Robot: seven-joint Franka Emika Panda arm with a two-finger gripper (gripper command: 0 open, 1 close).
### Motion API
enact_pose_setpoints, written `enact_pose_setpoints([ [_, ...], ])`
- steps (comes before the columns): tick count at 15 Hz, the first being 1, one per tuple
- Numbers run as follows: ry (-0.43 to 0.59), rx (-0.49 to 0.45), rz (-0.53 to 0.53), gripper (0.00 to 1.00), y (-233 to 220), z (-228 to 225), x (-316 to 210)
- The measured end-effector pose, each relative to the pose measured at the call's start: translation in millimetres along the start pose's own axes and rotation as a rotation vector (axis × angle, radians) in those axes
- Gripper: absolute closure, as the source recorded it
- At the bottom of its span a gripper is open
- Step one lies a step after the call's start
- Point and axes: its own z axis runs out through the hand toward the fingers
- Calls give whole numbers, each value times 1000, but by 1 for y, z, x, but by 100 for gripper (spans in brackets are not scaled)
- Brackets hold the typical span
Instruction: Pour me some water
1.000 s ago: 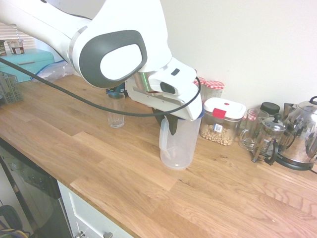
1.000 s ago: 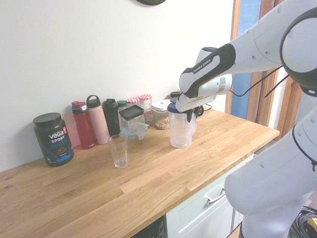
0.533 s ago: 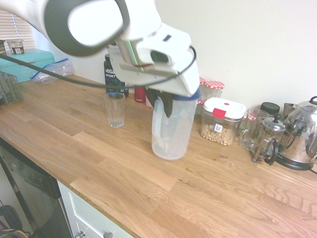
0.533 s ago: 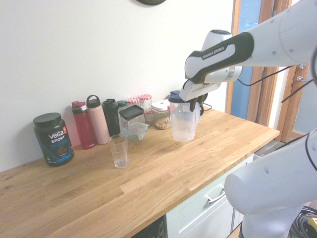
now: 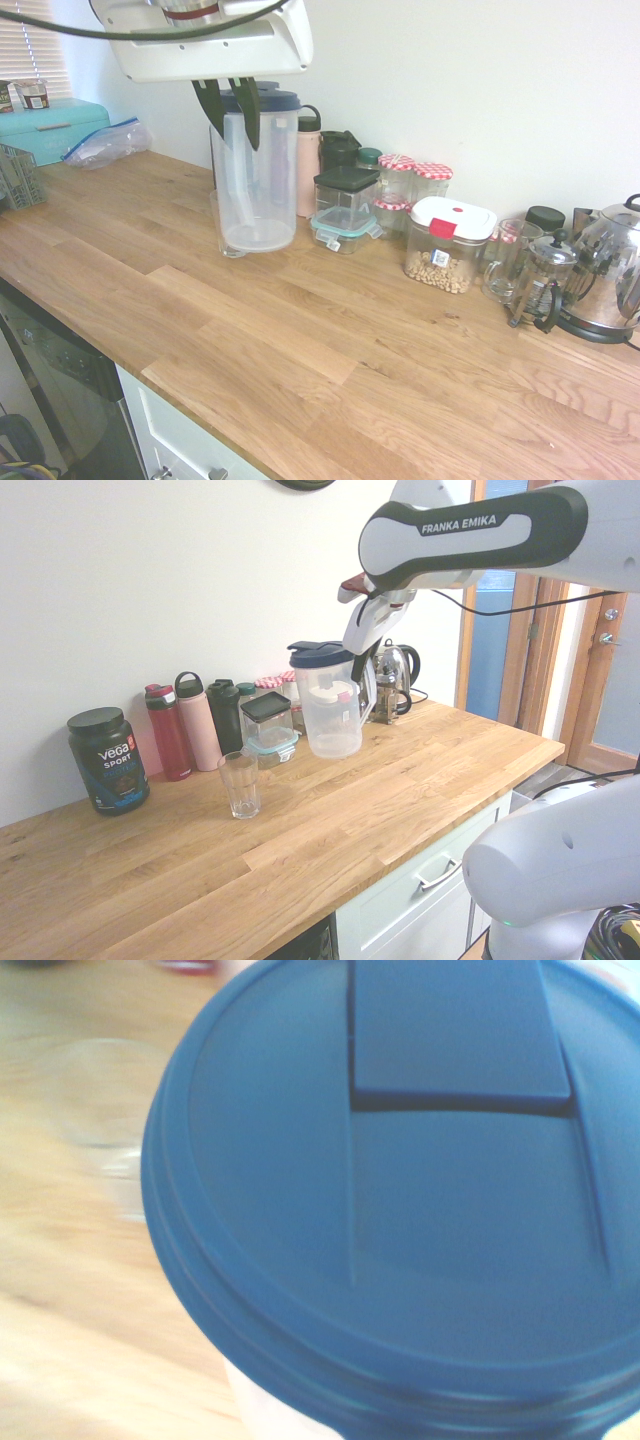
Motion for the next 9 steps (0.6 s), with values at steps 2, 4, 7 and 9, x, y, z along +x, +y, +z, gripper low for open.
enact_pose_setpoints([
  [2,-55,-21,-111,100,-25,0,12],
  [4,-108,-76,-210,100,-43,8,21],
  [7,-171,-162,-322,100,-70,29,32],
  [9,-195,-221,-382,100,-97,58,38],
])
